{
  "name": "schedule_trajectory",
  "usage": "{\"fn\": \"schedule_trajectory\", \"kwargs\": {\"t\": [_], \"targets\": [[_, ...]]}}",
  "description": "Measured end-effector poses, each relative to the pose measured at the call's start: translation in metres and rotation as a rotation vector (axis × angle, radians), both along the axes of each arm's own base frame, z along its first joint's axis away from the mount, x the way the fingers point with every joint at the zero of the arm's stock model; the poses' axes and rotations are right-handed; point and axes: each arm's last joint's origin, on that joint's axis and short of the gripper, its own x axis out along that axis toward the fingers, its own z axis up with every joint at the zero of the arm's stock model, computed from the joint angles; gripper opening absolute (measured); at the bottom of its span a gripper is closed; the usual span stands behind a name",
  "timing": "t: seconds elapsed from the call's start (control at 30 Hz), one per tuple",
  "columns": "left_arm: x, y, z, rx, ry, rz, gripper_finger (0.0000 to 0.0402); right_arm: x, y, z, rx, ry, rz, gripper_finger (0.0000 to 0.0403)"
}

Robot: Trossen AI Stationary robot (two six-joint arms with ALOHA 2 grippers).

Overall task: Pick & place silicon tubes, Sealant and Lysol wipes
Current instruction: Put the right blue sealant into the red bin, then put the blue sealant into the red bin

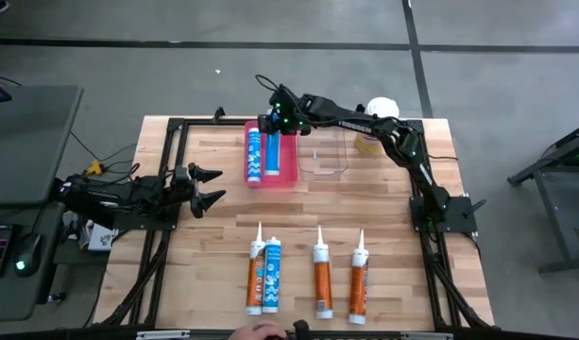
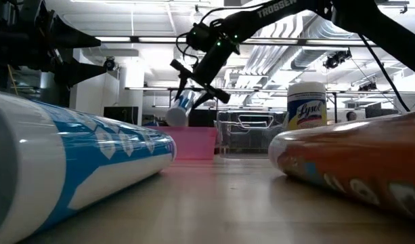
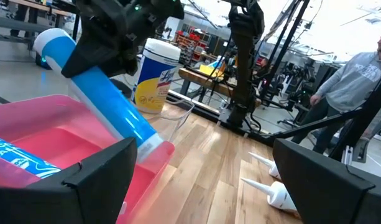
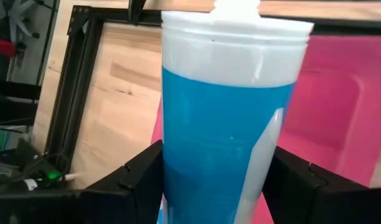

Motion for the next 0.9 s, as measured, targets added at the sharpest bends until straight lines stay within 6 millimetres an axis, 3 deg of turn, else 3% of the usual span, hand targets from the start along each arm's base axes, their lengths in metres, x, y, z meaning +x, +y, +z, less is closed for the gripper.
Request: {"fn": "schedule_trajectory", "kwargs": {"t": [0.33,0.47,0.67,0.9], "targets": [[0.000,0.000,0.000,0.000,0.000,-0.003,0.0370,0.014,0.000,-0.028,0.047,-0.010,0.051,0.0212],[0.000,0.000,0.000,0.000,0.000,-0.006,0.0370,0.014,0.002,-0.028,0.004,0.017,0.032,0.0212],[0.000,0.000,0.000,0.000,0.000,-0.005,0.0370,0.015,0.004,-0.026,0.001,0.015,0.039,0.0274],[0.000,0.000,0.000,0.000,0.000,-0.005,0.0370,0.016,0.007,-0.025,-0.008,0.010,0.047,0.0278]]}}
